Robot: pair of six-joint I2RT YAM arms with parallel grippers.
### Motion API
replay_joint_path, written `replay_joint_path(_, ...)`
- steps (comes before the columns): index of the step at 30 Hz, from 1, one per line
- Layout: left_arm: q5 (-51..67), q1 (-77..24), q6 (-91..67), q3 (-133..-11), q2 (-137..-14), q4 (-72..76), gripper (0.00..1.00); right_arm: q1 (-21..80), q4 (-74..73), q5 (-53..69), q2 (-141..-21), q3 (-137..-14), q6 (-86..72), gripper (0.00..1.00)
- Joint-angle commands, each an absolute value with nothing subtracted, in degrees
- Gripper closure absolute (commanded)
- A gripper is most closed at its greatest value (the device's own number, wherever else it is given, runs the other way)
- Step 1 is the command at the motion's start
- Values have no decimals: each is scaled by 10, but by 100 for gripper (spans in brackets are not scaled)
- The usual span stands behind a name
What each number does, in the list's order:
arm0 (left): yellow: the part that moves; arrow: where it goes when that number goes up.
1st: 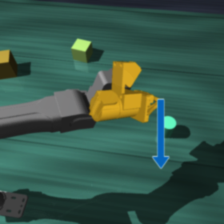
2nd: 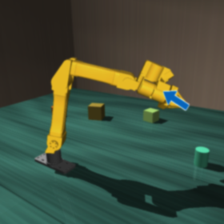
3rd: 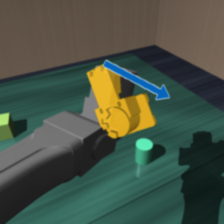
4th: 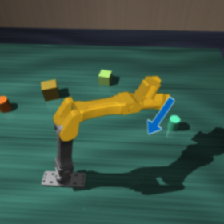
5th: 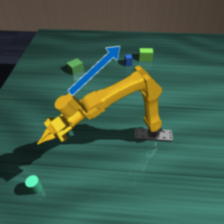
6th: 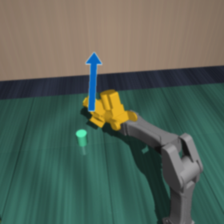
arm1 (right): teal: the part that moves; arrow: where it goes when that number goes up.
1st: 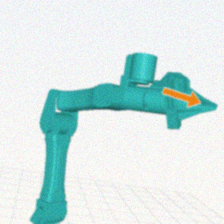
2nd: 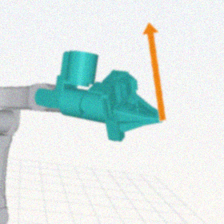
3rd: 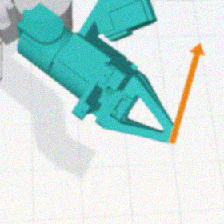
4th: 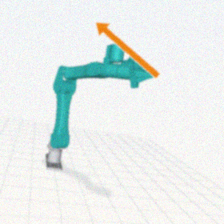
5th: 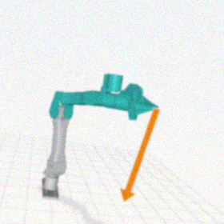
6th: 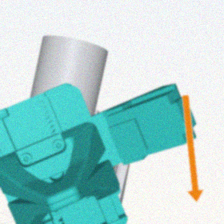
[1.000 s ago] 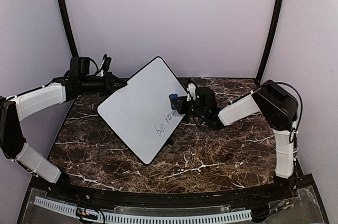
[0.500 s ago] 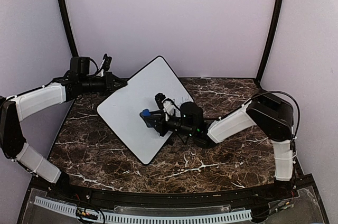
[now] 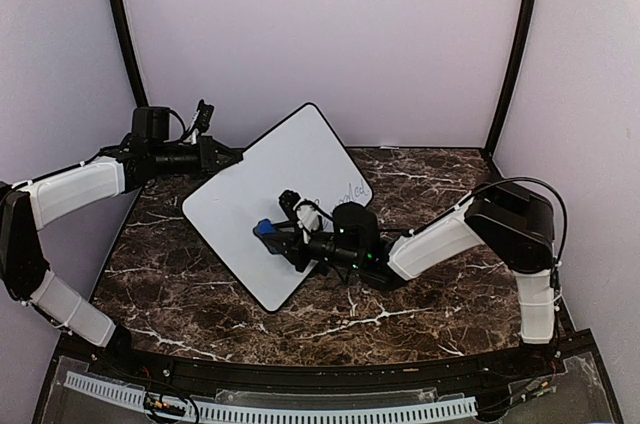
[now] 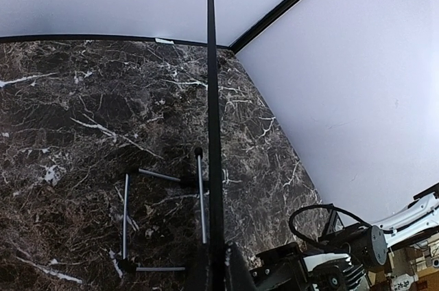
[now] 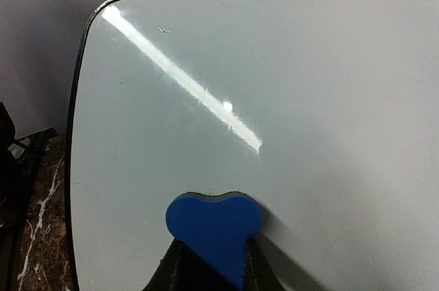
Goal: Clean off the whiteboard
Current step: Erase the whiteboard at the center of the board.
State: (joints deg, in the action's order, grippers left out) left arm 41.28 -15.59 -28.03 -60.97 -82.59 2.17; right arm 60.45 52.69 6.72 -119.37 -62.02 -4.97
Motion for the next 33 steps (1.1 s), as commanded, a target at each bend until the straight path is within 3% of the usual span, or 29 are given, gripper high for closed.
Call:
replay_joint_path(1,494,-181,-277,-606,-809,32,100,570,429,-66,-1220,-606,-35,78)
replay_joint_path(9,494,-181,-277,-606,-812,32,100,555,426,-109,-1197,-586,8,79)
replay_joint_path(33,494,-181,-278,-606,-812,33,100,713,368,-23,-1209,-567,223,78)
